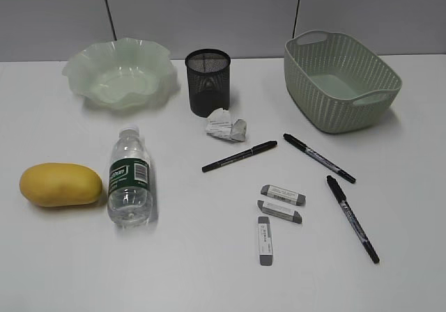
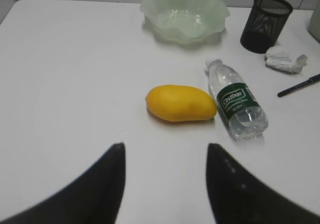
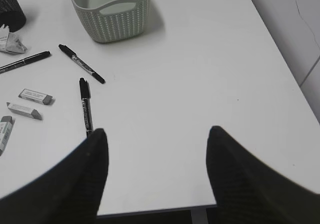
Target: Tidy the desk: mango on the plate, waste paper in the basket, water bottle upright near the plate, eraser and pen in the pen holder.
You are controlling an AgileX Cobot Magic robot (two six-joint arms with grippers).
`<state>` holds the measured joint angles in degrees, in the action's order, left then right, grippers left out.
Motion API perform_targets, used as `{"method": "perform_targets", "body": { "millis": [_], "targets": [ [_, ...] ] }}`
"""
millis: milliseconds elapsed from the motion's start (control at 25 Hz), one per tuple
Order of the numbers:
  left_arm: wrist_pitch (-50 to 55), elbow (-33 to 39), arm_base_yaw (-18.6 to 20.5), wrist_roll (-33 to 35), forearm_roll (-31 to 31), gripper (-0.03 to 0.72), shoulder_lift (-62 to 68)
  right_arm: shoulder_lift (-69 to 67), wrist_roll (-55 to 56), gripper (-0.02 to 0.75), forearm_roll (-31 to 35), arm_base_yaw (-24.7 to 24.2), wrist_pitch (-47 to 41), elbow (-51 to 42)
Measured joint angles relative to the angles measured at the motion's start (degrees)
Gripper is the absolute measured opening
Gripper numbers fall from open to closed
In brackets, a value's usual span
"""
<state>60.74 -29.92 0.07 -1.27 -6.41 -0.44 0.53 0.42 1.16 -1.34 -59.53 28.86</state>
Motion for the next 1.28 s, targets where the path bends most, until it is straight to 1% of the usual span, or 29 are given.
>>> {"method": "perform_targets", "body": {
  "millis": [120,160,240,680,800,920,1000,1120,1280],
  "targets": [
    [0.0,0.0,0.0,0.0,0.0,0.519,0.0,0.0,0.0,0.489,0.0,0.0,0.0,0.0],
    [0.0,0.0,0.0,0.0,0.0,0.558,0.0,0.0,0.0,0.489,0.0,0.0,0.0,0.0],
    [0.0,0.0,0.0,0.0,0.0,0.589,0.0,0.0,0.0,0.489,0.0,0.0,0.0,0.0],
    [0.0,0.0,0.0,0.0,0.0,0.553,0.0,0.0,0.0,0.484,0.0,0.0,0.0,0.0],
    [0.1,-0.3,0.0,0.0,1.2,0.552,1.6,0.0,0.0,0.484,0.0,0.0,0.0,0.0],
    [0.0,-3.0,0.0,0.1,4.3,0.551,7.8,0.0,0.0,0.484,0.0,0.0,0.0,0.0],
    [-1.5,-5.1,0.0,1.3,6.4,0.550,13.4,0.0,0.0,0.484,0.0,0.0,0.0,0.0],
    [-7.5,-7.8,0.0,4.0,7.0,0.550,22.7,0.0,0.0,0.484,0.0,0.0,0.0,0.0],
    [-15.2,-11.6,0.0,4.8,7.7,0.550,36.2,0.0,0.0,0.484,0.0,0.0,0.0,0.0]
  ]
}}
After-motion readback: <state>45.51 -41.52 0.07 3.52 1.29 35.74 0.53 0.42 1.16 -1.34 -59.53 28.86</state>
